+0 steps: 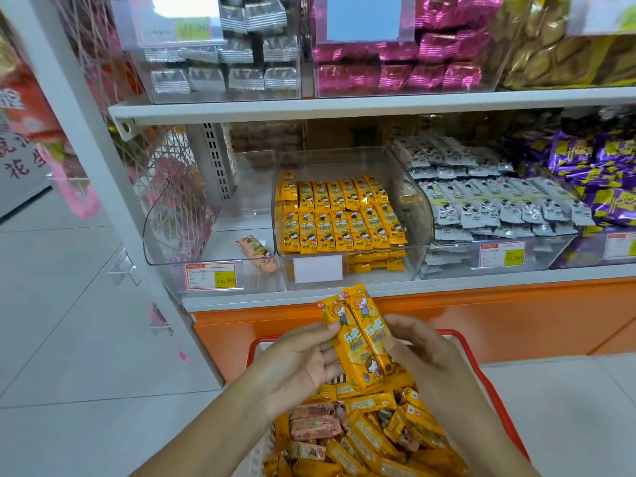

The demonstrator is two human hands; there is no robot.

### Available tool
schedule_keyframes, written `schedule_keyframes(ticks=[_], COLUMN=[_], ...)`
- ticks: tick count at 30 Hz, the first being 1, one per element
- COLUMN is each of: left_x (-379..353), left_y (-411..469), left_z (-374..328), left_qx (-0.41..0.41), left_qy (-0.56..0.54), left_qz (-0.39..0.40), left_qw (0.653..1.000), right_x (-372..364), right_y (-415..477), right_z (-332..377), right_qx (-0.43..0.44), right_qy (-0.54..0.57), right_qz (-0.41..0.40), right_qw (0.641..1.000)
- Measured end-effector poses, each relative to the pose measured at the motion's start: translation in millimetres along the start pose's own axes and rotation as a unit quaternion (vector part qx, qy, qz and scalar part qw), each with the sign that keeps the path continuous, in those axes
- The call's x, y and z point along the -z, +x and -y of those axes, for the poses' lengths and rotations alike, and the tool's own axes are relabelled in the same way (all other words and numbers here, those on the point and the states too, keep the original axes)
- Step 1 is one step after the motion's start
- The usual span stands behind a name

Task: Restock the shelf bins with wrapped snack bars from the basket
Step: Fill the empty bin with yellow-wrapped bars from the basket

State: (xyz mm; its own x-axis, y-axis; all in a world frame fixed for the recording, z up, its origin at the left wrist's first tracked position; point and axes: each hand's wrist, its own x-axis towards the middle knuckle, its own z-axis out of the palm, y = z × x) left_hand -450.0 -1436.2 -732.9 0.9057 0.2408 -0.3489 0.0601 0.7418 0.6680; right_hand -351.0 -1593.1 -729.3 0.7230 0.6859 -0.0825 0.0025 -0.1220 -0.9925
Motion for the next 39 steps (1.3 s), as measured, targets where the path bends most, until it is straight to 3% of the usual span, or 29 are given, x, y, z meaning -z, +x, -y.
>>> schedule_keyframes(ticks=[3, 6, 8, 11, 13, 16, 19, 22, 30, 39], left_x=[-3.4, -7.6, -9.6, -13.1, -11.1, 4.5, 14.2, 12.8, 19.5, 29.1], left_y=[0.2, 1.2, 0.2, -4.6, -4.8, 0.4, 8.7, 15.2, 23.4, 21.8], left_z=[-0.5, -8.5, -19.4, -41.2, -55.4, -72.1, -79.6, -81.7, -82.1, -82.7], left_qx=[-0.026, -0.068, -0.097, -0.167, -0.257, -0.367, -0.368, -0.376, -0.398, -0.407], left_qy=[0.017, 0.048, 0.079, 0.159, 0.268, 0.407, 0.503, 0.560, 0.588, 0.606], left_qz=[-0.013, -0.022, -0.017, -0.022, -0.113, -0.242, -0.265, -0.257, -0.255, -0.222], left_qw=[0.999, 0.996, 0.992, 0.973, 0.922, 0.801, 0.736, 0.692, 0.656, 0.646], right_x=[-6.7, -17.5, -23.8, -27.7, -27.9, -28.9, -37.0, -53.0, -98.6, -105.3], right_y=[-2.6, 3.3, 13.7, 36.8, 59.7, 108.7, 163.8, 213.5, 295.9, 292.7], right_z=[6.8, 15.7, 22.3, 43.6, 63.0, 87.7, 104.9, 111.6, 99.7, 93.5], right_qx=[0.042, 0.118, 0.161, 0.159, 0.151, 0.131, 0.085, 0.053, 0.034, 0.069], right_qy=[-0.141, -0.297, -0.327, -0.298, -0.266, -0.281, -0.332, -0.358, -0.438, -0.416], right_qz=[0.003, 0.004, -0.010, -0.018, -0.036, -0.065, -0.076, -0.070, -0.113, -0.084], right_qw=[0.989, 0.948, 0.931, 0.941, 0.951, 0.948, 0.936, 0.930, 0.891, 0.903])
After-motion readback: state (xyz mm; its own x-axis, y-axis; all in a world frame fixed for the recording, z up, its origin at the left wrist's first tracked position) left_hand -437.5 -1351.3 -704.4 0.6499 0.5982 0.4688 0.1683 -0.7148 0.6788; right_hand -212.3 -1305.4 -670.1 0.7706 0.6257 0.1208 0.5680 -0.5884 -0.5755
